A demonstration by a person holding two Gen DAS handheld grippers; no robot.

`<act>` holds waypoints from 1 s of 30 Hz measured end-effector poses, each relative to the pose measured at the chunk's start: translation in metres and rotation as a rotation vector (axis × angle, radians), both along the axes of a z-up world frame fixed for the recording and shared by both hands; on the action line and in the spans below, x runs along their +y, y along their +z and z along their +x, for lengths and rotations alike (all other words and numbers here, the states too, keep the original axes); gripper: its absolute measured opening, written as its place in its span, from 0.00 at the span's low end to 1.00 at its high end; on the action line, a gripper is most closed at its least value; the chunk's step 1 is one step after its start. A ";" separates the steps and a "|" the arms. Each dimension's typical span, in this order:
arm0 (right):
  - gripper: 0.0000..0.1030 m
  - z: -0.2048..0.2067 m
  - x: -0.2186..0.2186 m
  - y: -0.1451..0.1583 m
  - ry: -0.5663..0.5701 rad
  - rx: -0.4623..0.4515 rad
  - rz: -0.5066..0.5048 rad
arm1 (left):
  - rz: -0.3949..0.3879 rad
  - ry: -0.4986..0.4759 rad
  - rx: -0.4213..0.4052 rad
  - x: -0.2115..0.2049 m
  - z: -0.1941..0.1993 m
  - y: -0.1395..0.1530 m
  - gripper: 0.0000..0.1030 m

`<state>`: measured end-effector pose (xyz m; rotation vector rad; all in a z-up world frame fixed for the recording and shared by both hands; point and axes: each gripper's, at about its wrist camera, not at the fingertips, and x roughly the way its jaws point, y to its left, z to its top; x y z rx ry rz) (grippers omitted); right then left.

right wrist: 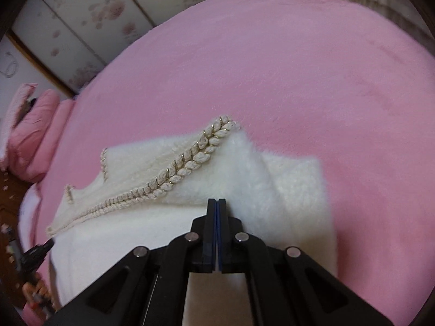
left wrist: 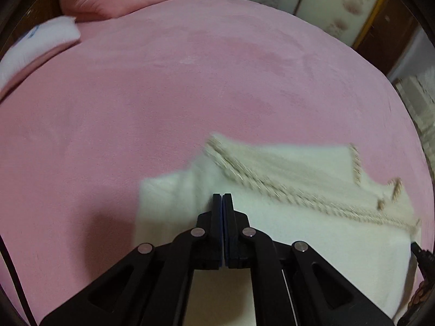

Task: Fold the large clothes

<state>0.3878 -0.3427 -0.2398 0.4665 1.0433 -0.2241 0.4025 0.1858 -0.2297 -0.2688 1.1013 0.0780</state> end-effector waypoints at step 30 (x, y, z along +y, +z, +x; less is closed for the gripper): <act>0.00 -0.029 0.120 -0.037 0.339 0.149 0.445 | -0.102 -0.198 0.289 -0.172 -0.075 -0.020 0.01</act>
